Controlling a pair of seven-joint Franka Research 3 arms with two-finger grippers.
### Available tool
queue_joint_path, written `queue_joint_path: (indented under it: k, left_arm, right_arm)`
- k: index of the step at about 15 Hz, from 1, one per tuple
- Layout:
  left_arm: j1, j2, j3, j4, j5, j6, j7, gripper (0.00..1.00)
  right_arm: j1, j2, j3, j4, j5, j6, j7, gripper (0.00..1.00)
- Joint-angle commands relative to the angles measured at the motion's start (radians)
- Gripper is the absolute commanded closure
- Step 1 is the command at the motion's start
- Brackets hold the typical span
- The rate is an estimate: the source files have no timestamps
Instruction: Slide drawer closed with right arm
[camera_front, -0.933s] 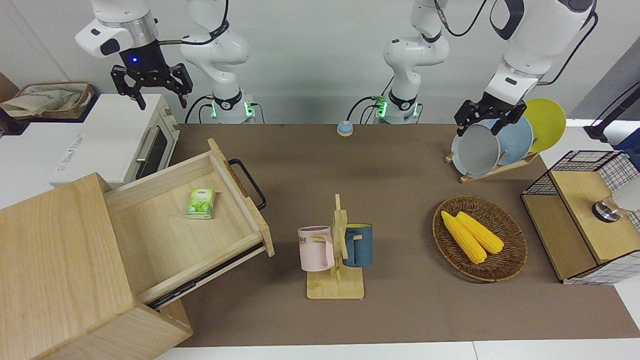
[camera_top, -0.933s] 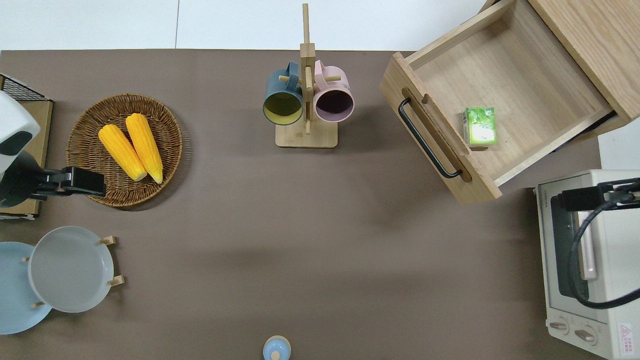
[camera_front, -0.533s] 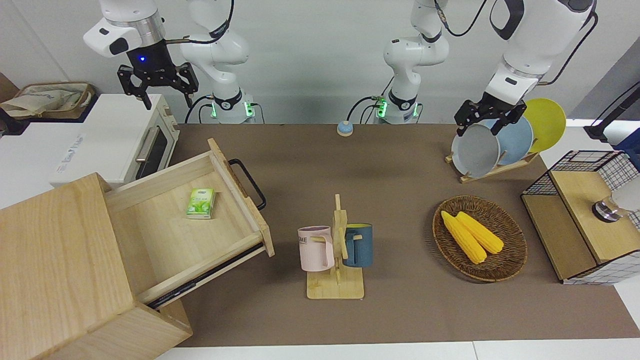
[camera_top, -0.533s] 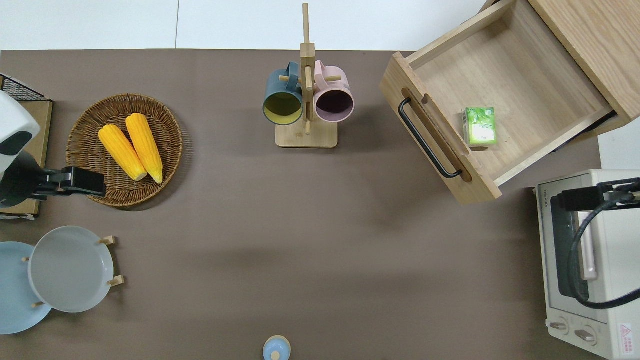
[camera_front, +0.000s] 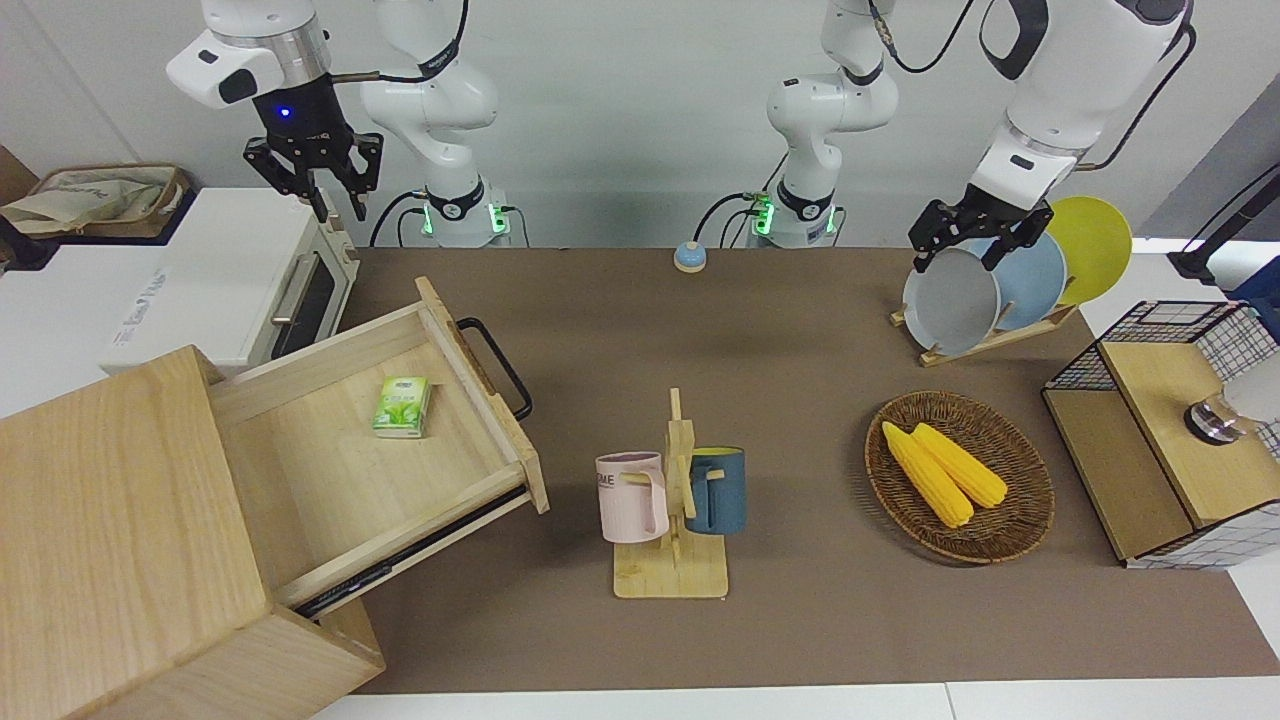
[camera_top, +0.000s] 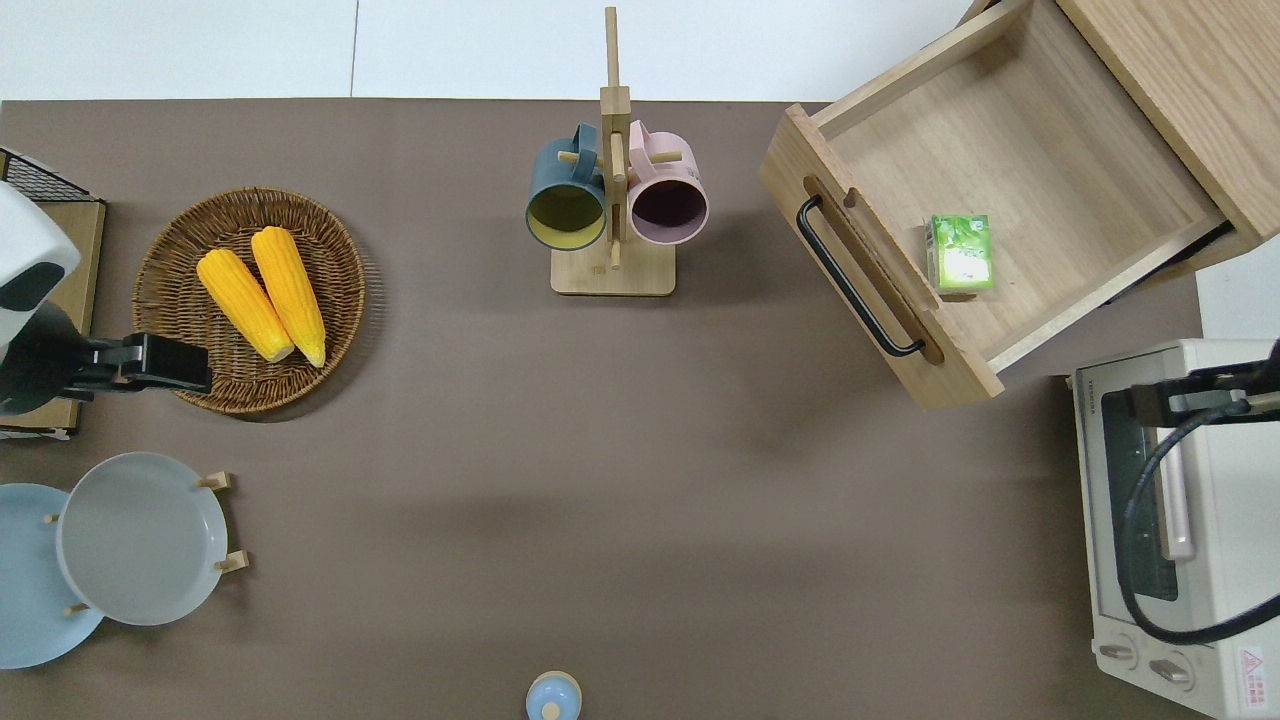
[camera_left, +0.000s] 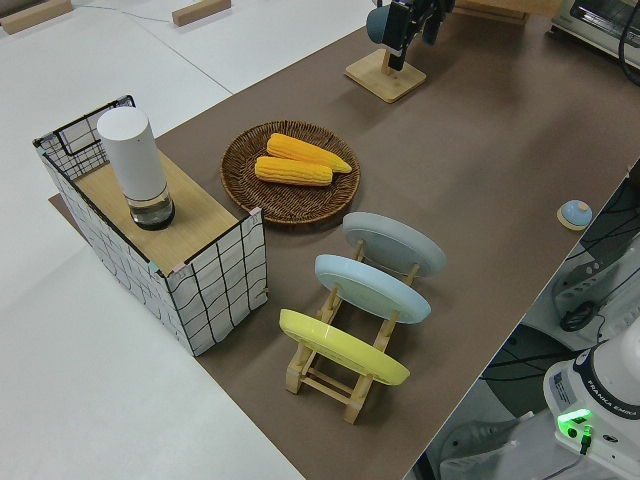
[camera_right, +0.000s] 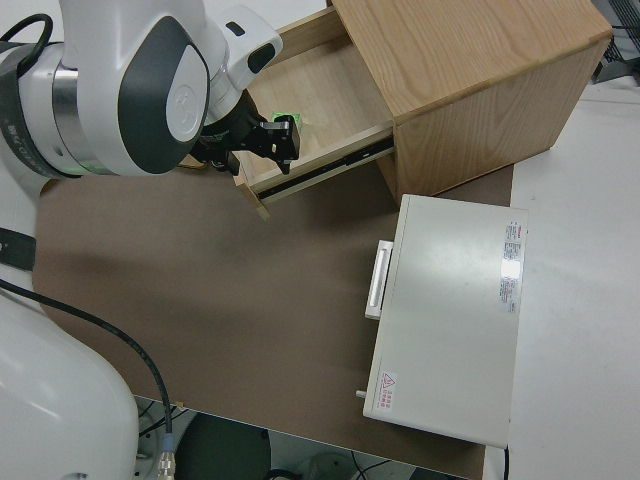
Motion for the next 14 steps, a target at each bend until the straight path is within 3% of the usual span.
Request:
queue_joint_path:
  k: [1, 14]
  left_arm:
    - [-0.005, -0.010, 0.005, -0.005, 0.011, -0.013, 0.007, 0.00]
    - [-0.006, -0.010, 0.005, -0.005, 0.010, -0.013, 0.007, 0.00]
  right_arm:
    - [-0.017, -0.021, 0.038, -0.009, 0.004, -0.012, 0.019, 1.000]
    - [-0.005, -0.038, 0.160, -0.039, 0.090, -0.009, 0.350, 1.000]
